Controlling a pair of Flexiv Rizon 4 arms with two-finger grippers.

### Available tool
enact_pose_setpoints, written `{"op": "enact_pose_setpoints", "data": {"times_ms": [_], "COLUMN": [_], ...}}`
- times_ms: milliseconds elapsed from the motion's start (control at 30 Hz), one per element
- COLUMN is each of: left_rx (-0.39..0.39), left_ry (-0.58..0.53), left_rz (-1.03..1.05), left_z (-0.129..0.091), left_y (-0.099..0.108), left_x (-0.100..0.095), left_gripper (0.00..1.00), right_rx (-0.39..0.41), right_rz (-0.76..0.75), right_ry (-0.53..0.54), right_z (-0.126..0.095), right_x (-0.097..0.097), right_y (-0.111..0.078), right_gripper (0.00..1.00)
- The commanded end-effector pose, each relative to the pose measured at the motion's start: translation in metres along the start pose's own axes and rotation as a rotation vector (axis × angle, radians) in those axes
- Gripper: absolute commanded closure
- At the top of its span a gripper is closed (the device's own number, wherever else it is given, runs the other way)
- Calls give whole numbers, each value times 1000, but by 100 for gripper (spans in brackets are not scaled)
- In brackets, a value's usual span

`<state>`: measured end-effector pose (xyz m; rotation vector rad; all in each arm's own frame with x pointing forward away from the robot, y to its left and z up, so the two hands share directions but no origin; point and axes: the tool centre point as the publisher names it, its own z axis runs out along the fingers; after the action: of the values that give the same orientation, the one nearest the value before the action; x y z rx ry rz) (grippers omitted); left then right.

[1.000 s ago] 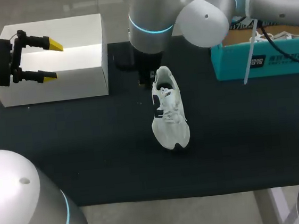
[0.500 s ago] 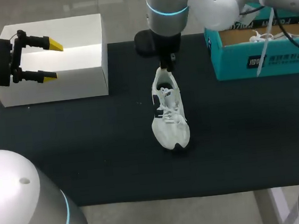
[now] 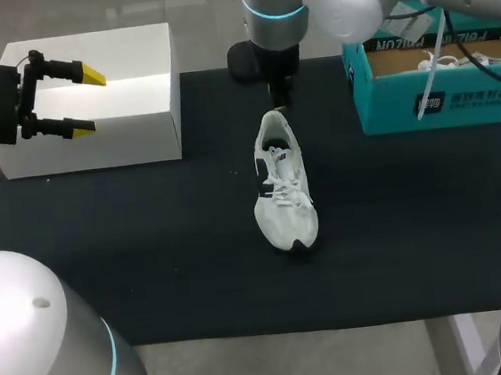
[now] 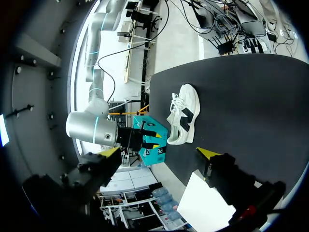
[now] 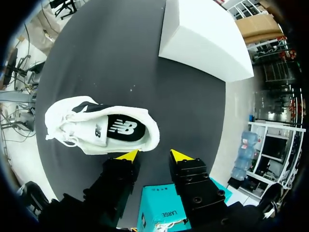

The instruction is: Take the shoe out of the shoebox, open the shoe tongue, remove and reinsert the insole, then place the shoe into the shoebox

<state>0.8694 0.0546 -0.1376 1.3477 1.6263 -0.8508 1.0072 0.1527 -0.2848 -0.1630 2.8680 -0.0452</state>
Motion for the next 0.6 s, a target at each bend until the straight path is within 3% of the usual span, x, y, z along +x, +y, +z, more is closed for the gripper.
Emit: {"op": "enact_pose_setpoints", "data": {"times_ms": [33, 500, 600], "left_rx": [0, 0, 0], "left_ry": [3, 3, 3], "left_rz": [0, 0, 0], "left_z": [0, 0, 0], "left_y": [0, 0, 0], "left_x": [0, 0, 0], "left_gripper": [0, 0, 0], "right_rx": [11, 2, 15], "right_rz": [-7, -23, -21], "right_ry": [33, 131, 141], "right_z": [12, 74, 82], "right_x": [-12, 0, 1], "right_y": [3, 14, 11], "right_gripper": [57, 49, 43]}}
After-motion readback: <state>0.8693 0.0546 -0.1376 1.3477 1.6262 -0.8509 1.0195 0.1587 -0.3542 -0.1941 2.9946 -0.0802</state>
